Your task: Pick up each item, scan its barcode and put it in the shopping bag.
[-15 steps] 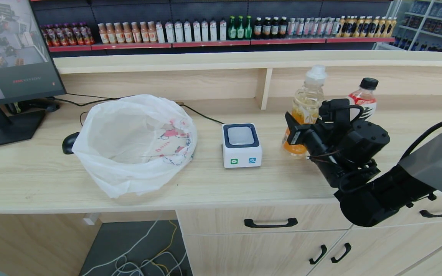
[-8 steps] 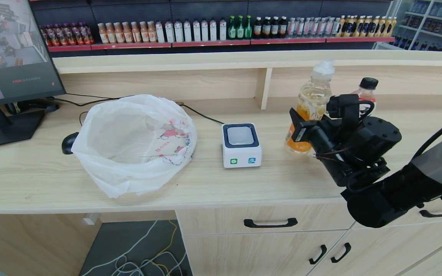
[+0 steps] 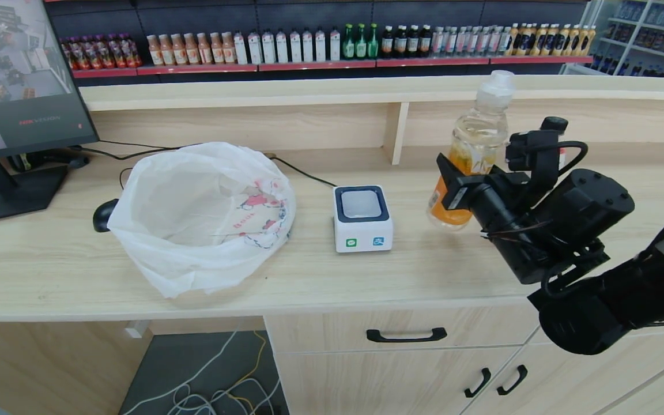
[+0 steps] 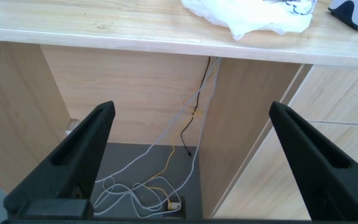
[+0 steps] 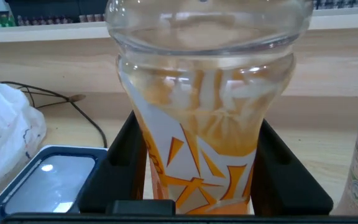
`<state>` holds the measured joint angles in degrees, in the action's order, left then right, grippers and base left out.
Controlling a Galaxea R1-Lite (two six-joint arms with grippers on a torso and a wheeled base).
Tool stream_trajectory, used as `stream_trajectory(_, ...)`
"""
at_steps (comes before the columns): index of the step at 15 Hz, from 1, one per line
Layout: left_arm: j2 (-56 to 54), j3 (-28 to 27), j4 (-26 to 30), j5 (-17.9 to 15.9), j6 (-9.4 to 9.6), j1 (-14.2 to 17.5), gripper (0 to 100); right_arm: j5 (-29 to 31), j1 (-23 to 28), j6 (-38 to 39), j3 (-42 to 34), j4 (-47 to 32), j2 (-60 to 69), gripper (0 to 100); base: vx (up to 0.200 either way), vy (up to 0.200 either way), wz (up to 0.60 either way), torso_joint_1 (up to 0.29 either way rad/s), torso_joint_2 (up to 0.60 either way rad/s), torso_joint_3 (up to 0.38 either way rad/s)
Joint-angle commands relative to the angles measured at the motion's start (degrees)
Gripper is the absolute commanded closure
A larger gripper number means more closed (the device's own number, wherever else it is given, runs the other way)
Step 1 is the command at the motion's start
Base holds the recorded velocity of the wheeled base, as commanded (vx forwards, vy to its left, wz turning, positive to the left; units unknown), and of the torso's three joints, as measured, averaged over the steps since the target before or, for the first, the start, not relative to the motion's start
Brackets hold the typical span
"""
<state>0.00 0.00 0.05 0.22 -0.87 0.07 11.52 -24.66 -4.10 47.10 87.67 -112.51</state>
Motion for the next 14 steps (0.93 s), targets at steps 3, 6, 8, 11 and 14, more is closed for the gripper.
stream_trajectory(3,0.0,0.0,0.0,0.0,0.07,0.0,0,-0.2,-2.2,0.9,-8.0,0.9,6.6,100,0.000,0.000,0.00,0.000,0.00,0.000)
stream_trajectory(6,0.0,0.0,0.0,0.0,-0.01,0.0,0,-0.3,-3.1,2.0,-16.1,1.5,12.2,100,0.000,0.000,0.00,0.000,0.00,0.000)
stream_trajectory(8,0.0,0.0,0.0,0.0,0.07,0.0,0,-0.4,-3.6,2.4,-19.9,2.0,15.7,100,0.000,0.000,0.00,0.000,0.00,0.000)
stream_trajectory(11,0.0,0.0,0.0,0.0,0.07,0.0,0,-0.6,-6.0,2.5,-24.2,2.0,20.2,100,0.000,0.000,0.00,0.000,0.00,0.000)
stream_trajectory(14,0.0,0.0,0.0,0.0,0.07,0.0,0,-2.6,-9.0,2.5,-28.6,2.0,23.6,100,0.000,0.000,0.00,0.000,0.00,0.000)
